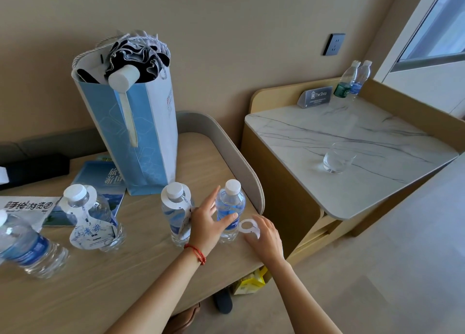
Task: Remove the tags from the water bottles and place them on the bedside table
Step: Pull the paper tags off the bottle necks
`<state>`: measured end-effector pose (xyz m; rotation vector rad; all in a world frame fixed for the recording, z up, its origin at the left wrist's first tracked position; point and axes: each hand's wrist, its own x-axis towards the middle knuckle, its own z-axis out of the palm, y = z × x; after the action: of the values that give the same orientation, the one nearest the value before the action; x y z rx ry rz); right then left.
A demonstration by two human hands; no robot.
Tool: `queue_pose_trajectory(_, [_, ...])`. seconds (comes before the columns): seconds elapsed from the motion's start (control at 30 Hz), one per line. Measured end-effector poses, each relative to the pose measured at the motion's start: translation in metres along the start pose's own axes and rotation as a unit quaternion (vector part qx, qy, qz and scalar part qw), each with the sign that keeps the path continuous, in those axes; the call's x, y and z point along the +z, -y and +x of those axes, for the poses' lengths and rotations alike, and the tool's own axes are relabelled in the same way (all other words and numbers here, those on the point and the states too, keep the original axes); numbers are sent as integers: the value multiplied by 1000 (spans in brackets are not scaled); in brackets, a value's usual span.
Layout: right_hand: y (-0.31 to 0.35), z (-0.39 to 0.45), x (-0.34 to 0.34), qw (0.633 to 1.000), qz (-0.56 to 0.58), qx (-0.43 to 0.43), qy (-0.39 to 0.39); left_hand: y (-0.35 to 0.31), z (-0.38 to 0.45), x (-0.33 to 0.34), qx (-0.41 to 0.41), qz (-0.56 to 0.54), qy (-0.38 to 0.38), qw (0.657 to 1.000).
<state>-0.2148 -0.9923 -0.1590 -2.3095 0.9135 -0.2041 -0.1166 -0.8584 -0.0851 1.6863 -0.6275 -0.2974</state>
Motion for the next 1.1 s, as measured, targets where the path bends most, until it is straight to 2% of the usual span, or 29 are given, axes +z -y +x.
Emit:
queue_pose_trajectory(0.27, [13, -21, -18, 999, 20, -26, -40, -6, -25, -6, 76, 62, -46, 994])
queue_pose_trajectory(0.47, [40, -43, -48, 985, 54, -101, -126, -27, -43, -22, 147, 96, -47, 983])
queue_pose_trajectory(0.6, [74, -56, -73, 967, 77, -153, -189, -46, -49, -41, 195, 113, -72, 972])
queue_pose_trajectory(0.7, [103, -63, -82, 957, 97, -184, -201, -52, -53, -59, 211, 106, -102, 966])
queue_pose_trajectory(0.93, [147, -65, -57, 959, 92, -225, -148, -34, -42, -102, 174, 113, -171, 963])
queue_pose_trajectory(1.1, [159, -60, -24, 965, 83, -219, -115, -7, -31, -116, 74, 72, -132, 986])
